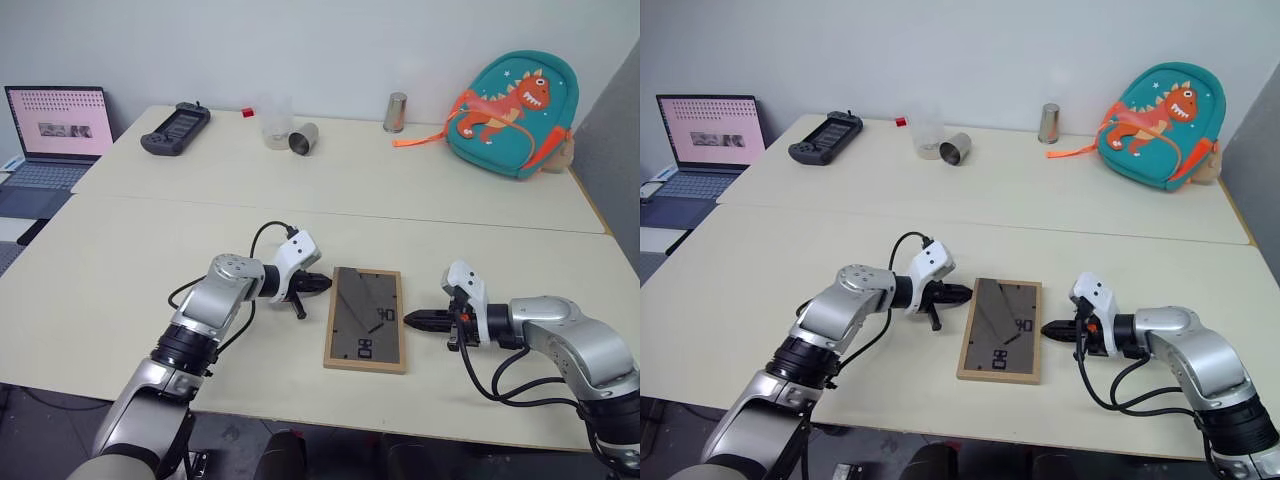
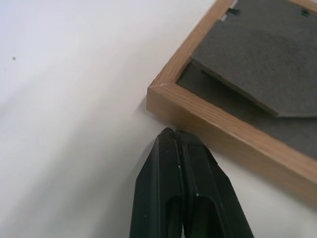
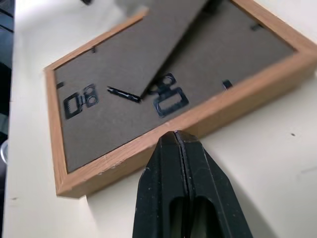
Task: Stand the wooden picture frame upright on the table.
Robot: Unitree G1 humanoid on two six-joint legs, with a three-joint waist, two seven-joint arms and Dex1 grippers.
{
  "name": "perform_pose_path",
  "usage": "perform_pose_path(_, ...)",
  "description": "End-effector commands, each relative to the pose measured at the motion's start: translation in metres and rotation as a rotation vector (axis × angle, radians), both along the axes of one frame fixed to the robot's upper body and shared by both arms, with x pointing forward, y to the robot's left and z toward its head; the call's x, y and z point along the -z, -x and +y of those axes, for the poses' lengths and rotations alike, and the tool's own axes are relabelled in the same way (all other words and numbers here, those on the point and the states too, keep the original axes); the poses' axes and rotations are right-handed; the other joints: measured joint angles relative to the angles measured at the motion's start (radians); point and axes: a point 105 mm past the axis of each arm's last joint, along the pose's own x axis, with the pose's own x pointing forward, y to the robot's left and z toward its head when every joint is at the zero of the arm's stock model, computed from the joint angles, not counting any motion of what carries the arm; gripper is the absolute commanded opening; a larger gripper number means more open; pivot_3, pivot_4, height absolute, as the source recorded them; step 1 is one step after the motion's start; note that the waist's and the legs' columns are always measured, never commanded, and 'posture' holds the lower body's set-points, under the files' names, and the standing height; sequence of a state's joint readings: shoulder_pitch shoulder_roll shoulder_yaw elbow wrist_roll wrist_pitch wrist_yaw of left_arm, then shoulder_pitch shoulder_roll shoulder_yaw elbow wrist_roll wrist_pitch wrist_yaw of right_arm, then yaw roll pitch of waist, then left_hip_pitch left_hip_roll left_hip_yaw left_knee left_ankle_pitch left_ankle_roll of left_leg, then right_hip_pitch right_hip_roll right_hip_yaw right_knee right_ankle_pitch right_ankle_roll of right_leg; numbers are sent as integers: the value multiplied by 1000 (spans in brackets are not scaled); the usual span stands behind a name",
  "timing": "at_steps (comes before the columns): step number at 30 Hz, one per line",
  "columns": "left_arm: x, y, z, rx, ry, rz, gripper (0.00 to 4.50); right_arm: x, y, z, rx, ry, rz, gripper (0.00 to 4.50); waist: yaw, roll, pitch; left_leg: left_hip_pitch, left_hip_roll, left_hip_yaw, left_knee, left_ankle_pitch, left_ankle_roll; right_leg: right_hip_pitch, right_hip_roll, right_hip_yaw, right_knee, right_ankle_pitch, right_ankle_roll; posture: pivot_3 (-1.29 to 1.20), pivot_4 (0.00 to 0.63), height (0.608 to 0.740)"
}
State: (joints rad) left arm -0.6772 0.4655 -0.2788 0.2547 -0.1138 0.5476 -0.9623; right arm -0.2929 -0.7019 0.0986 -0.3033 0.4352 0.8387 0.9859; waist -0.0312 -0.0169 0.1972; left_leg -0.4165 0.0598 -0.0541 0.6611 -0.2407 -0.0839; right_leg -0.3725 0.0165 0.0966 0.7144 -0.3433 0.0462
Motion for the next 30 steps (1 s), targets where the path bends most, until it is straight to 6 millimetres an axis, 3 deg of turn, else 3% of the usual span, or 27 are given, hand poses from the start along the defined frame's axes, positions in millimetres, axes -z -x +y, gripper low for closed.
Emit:
perform_pose_path(1, -8, -4, 1, 10, -5, -43, 12, -6, -4, -5, 24, 15, -40, 0, -1, 0, 0, 0, 0, 0, 0, 0, 0, 0, 0, 0, 0, 0, 0, 0, 150, 740)
perform_pose_path(3, -7, -4, 10, 3, -26, -42, 12, -5, -9, -12, 56, 35, -55, 0, -1, 0, 0, 0, 0, 0, 0, 0, 0, 0, 0, 0, 0, 0, 0, 0, 150, 740)
perform_pose_path(9, -20, 15, 71, 5, -83, -2, 12, -16, -28, -41, 165, 88, -145, 0, -22, 0, 0, 0, 1, 1, -2, 0, 0, -2, 0, 1, 0, 0, 0, 0, 150, 740)
perform_pose_path(13, -38, 50, 88, 113, 21, 177, 629, -19, -26, -47, 144, 83, -153, 0, -25, 0, 0, 0, 1, 1, -3, 0, 0, -2, 0, 0, -1, -1, -1, 0, 150, 740)
perform_pose_path(18, -64, 85, 99, 151, 192, 519, 1791, -11, -17, -47, 85, 111, -133, 0, -19, -1, 1, -1, 1, 1, -3, 0, 0, -2, 0, -1, -1, -1, -1, 0, 150, 740)
perform_pose_path(22, -74, 93, 97, 113, 284, 703, 2468, -11, -12, -42, 71, 98, -125, 0, -20, -2, 2, -1, 1, 0, -3, 0, 0, -2, 0, -1, -1, -1, -1, 0, 150, 740)
perform_pose_path(26, -71, 90, 94, 45, 326, 803, 3348, -9, -7, -38, 55, 105, -118, 0, -24, -2, 2, -1, 1, 0, -3, 0, 0, -2, 0, -1, -1, -3, 3, 0, 150, 740)
perform_pose_path(30, -50, 83, 77, 20, 354, 891, 4156, 2, -1, -22, 45, 91, -102, 0, -23, -2, 2, -1, 1, 0, -3, 0, 0, -2, 1, -1, -1, -3, 2, 0, 150, 740)
